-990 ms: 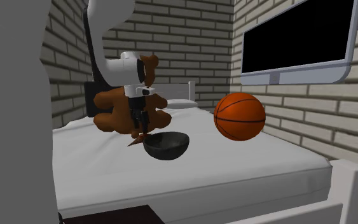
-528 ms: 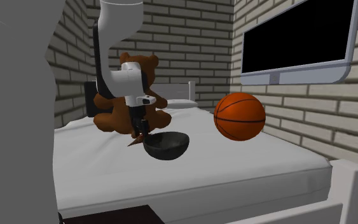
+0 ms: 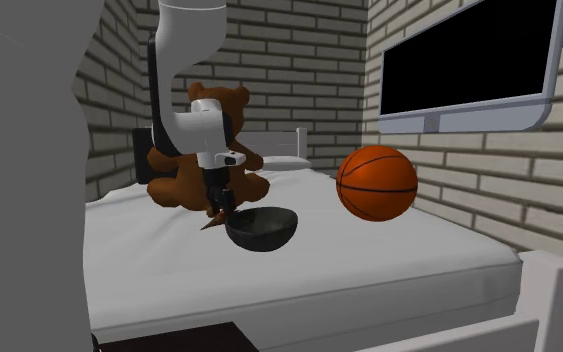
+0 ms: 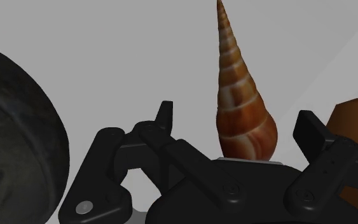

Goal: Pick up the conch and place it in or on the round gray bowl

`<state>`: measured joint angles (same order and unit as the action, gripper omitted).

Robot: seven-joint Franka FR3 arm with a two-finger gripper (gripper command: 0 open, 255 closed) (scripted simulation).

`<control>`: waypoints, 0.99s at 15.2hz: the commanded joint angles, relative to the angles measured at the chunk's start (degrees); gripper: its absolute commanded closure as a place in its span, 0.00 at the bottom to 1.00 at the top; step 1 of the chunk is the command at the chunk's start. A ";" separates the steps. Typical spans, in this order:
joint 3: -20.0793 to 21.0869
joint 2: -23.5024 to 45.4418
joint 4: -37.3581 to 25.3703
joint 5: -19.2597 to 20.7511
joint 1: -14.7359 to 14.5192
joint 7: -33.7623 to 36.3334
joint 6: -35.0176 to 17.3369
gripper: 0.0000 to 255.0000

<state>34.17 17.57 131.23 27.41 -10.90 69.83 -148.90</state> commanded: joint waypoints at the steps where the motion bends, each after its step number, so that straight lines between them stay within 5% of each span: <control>1: 0.00 0.00 0.00 0.00 0.00 0.00 0.00 1.00; 10: -0.01 0.01 0.00 0.02 -0.01 0.01 -0.01 1.00; 15: 2.58 -3.61 0.08 -4.64 1.94 -3.46 2.63 1.00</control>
<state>36.33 14.62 131.18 23.57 -9.26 66.89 -146.65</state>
